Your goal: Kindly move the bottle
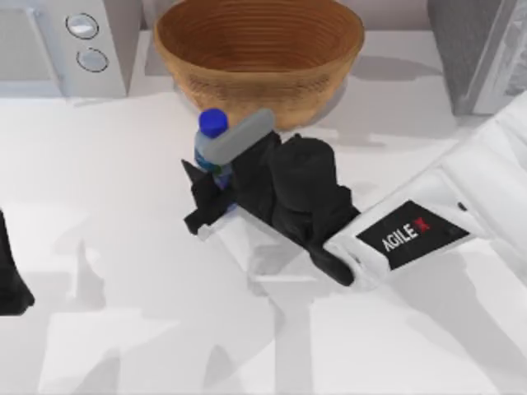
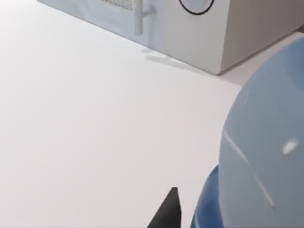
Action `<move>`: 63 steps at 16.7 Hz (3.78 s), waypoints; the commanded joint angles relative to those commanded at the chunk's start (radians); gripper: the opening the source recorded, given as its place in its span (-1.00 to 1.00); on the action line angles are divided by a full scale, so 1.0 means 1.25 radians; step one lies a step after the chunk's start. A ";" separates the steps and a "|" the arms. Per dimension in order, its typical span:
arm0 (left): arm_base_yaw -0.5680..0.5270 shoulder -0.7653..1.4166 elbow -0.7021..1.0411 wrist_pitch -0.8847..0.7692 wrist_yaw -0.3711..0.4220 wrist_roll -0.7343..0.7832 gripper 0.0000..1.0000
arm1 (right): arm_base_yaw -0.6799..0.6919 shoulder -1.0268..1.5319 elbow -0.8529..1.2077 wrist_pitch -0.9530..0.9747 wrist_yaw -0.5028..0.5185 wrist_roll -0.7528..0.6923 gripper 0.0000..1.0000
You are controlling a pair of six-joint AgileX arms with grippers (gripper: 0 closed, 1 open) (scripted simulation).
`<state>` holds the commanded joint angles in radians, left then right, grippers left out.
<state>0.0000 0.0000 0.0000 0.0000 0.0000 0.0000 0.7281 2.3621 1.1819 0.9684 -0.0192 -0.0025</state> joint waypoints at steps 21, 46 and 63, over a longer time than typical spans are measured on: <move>0.000 0.000 0.000 0.000 0.000 0.000 1.00 | -0.148 -0.273 -0.345 0.088 0.203 0.062 -1.00; 0.000 0.000 0.000 0.000 0.000 0.000 1.00 | -0.318 -0.231 -0.520 0.273 0.315 0.086 -1.00; 0.000 0.000 0.000 0.000 0.000 0.000 1.00 | -0.318 -0.231 -0.520 0.273 0.315 0.086 1.00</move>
<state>0.0000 0.0000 0.0000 0.0000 0.0000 0.0000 0.3312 2.0739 0.5316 1.3101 0.3748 0.1051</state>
